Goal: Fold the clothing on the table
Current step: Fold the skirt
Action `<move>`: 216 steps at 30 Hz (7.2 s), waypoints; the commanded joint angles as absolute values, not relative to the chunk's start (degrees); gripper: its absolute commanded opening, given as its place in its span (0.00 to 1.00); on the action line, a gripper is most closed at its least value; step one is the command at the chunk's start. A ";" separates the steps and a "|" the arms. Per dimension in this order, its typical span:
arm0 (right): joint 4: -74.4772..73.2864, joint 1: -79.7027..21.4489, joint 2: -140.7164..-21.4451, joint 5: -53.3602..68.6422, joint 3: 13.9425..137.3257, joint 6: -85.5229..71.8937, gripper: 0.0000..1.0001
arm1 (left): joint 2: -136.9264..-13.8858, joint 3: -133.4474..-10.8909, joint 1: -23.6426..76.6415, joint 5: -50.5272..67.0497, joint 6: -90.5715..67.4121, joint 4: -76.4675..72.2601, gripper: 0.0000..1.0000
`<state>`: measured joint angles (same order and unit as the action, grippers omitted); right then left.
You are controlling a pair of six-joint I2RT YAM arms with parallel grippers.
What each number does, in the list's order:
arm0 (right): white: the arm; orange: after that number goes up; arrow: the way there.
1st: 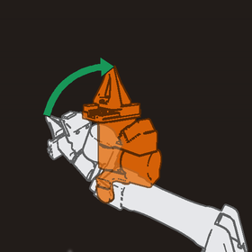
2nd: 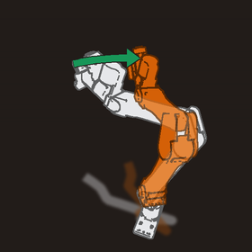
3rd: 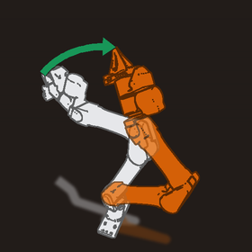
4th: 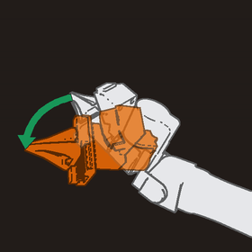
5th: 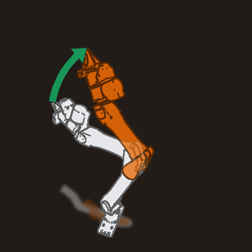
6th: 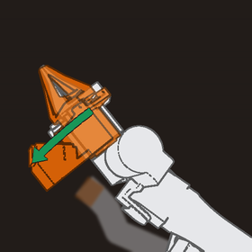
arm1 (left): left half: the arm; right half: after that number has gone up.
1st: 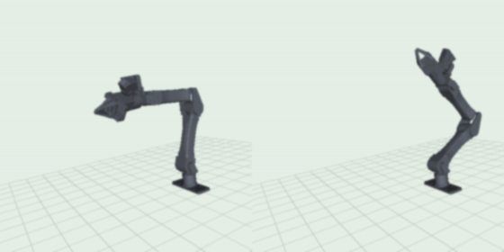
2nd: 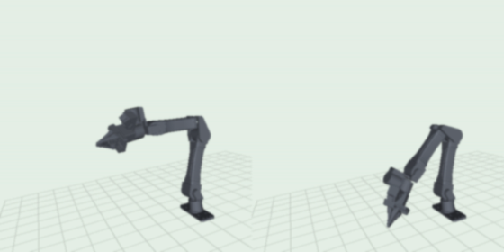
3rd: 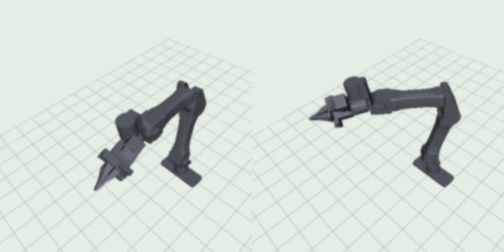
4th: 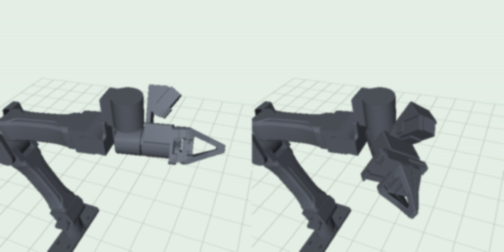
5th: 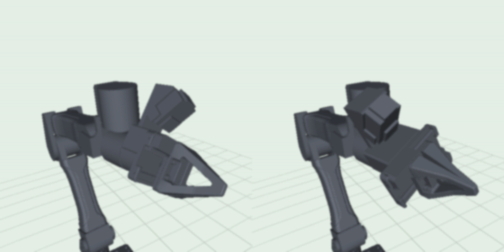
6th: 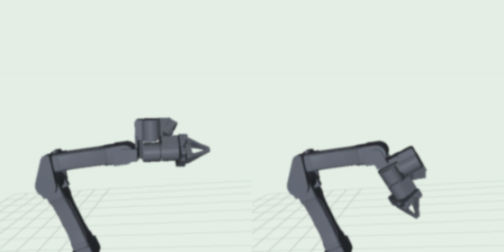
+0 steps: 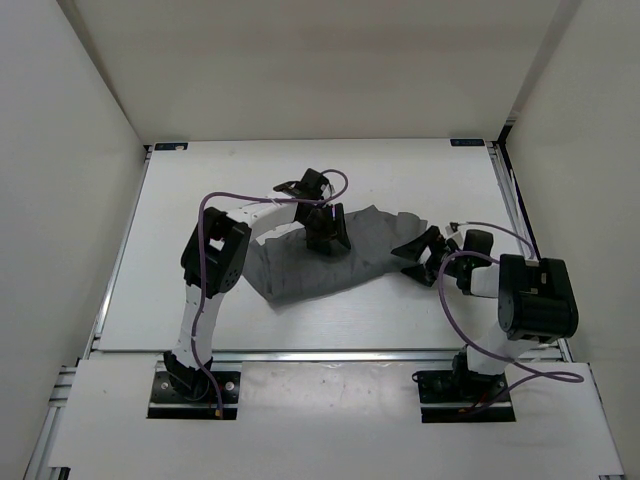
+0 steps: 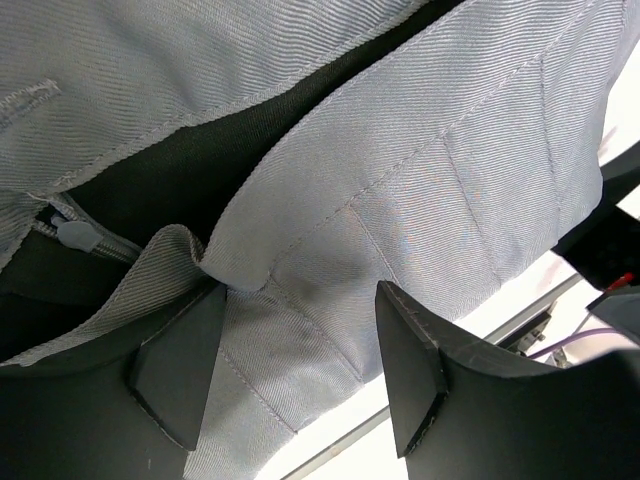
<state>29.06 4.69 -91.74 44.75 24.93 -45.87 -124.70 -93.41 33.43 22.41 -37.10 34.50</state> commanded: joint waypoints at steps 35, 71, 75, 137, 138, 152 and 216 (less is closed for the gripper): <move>28.66 -3.68 -80.16 26.63 26.19 -39.12 0.00 | -108.39 -87.90 33.40 18.28 -38.23 37.78 0.68; 15.90 -41.21 -68.38 18.46 37.53 23.02 0.00 | -83.50 -37.71 27.69 15.38 -48.87 13.81 0.54; 16.79 -45.43 -71.80 18.20 39.90 26.10 0.00 | -84.20 -36.83 27.16 16.09 -47.73 12.92 0.53; -24.01 -13.44 -84.82 51.86 61.97 5.27 0.00 | -102.00 -103.04 30.41 9.39 -29.45 57.20 0.12; -22.34 -14.23 -84.38 51.33 60.31 5.36 0.00 | -103.95 -106.14 30.41 10.54 -28.49 60.09 0.16; -11.61 -18.19 -85.17 50.71 49.84 4.57 0.00 | -119.71 -117.78 33.66 13.27 -26.37 64.69 0.57; -11.87 -22.67 -87.37 46.75 55.90 12.57 0.00 | -66.54 -47.98 4.48 18.90 -43.95 24.25 0.99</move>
<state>-14.24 -21.87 -92.09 42.63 56.55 9.56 -69.95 -43.79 3.99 18.52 -44.23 26.39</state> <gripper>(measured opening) 0.002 0.978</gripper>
